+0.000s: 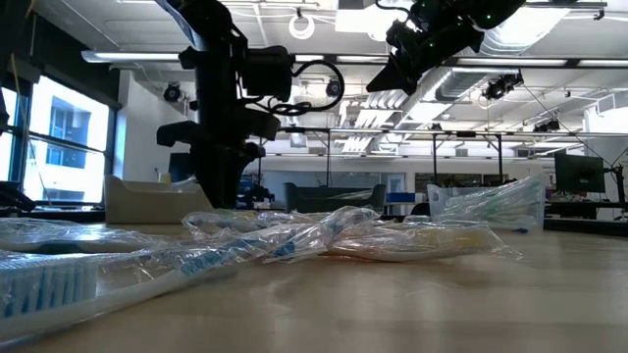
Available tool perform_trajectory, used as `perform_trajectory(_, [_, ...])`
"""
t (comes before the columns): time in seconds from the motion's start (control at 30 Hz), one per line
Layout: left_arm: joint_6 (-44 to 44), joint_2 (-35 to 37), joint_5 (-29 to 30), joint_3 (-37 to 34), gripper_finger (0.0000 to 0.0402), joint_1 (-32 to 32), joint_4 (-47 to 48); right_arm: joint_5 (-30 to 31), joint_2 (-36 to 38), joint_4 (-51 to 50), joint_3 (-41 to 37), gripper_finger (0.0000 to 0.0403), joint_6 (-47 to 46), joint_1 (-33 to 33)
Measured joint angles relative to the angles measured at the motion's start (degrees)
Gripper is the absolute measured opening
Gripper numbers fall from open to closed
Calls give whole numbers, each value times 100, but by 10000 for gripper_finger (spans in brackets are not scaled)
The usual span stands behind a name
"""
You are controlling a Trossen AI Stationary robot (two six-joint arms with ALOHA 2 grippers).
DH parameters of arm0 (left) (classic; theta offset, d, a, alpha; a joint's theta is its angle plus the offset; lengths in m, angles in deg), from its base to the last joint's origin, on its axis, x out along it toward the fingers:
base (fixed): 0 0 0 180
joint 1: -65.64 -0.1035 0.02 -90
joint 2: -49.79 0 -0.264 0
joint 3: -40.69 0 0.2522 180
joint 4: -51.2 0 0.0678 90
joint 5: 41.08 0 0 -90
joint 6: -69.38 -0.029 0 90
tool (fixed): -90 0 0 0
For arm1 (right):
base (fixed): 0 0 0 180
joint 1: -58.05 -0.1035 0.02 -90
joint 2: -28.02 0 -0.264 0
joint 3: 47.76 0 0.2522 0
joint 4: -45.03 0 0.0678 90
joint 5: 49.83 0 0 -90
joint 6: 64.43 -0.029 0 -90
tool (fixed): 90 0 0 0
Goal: Pick & Place Toothbrushes
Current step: Put the blue toothbrush into the gray bin
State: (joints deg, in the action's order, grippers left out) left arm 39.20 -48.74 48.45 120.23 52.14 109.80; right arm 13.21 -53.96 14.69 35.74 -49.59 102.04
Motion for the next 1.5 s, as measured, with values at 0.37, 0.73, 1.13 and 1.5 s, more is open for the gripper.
perform_trajectory(0.37, [26, -186, -42, 2, 127, 0, -152, 0, 0, -20, 0, 4, 0, 0])
perform_trajectory(0.73, [2, -186, -61, 0, 127, 0, 33, 0, 0, -35, 0, 4, 0, 0])
perform_trajectory(1.13, [-200, -186, -196, -173, 127, 0, -50, 0, 0, -40, 0, 4, 0, 0])
perform_trajectory(1.5, [-212, -186, -195, -373, 127, 0, -333, 0, 0, -42, 0, 4, 0, 0])
